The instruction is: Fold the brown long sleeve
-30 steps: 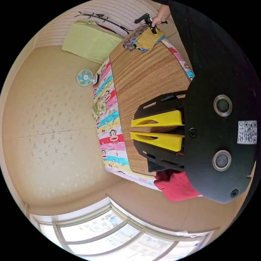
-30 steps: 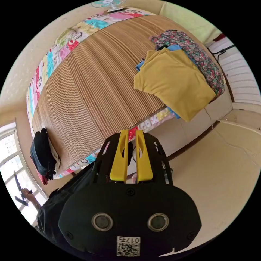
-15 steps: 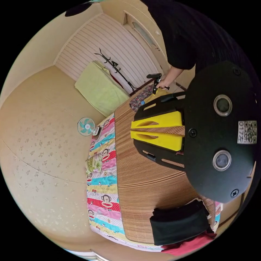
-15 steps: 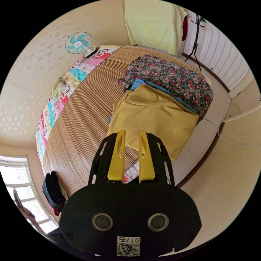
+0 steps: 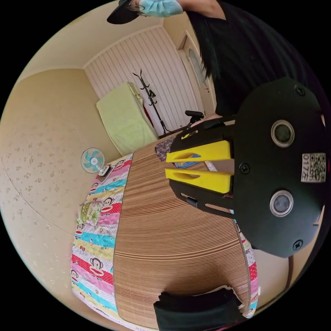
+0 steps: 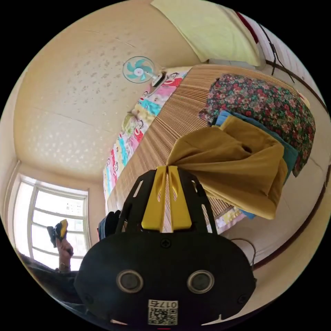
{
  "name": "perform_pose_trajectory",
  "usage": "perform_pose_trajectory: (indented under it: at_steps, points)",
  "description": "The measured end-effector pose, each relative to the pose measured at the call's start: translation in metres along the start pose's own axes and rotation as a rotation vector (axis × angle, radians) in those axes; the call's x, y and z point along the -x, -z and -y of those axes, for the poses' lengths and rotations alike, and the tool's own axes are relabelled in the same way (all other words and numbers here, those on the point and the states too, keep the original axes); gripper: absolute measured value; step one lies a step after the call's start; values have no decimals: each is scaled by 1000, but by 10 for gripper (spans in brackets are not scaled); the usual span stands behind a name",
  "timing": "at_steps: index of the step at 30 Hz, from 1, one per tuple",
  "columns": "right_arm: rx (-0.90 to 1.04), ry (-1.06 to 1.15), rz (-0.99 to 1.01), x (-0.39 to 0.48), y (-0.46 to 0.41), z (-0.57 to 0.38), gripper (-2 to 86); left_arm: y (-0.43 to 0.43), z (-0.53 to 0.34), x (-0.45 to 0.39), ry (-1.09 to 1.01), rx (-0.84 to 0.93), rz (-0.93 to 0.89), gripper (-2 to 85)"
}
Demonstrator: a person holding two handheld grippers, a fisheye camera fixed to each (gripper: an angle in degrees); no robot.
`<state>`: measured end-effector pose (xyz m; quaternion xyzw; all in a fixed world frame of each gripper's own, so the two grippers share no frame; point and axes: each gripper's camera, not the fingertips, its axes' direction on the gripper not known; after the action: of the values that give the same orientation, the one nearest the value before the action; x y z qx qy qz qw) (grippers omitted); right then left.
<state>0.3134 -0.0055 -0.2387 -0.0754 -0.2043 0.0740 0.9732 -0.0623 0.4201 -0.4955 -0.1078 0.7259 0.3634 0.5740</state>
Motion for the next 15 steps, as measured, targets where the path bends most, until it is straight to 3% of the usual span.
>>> perform_pose_trajectory:
  at_steps: [7,11,15]
  points:
    - [-286,543,661,112,159,2,7,9,-4,-21,-111,20,-126,66]
    - [-325,834,886,179,208,-6,6,33,-3,-35,-196,-5,-185,66]
    - [-454,1049,1302,220,242,-13,6,82,4,-63,-350,-63,-185,67]
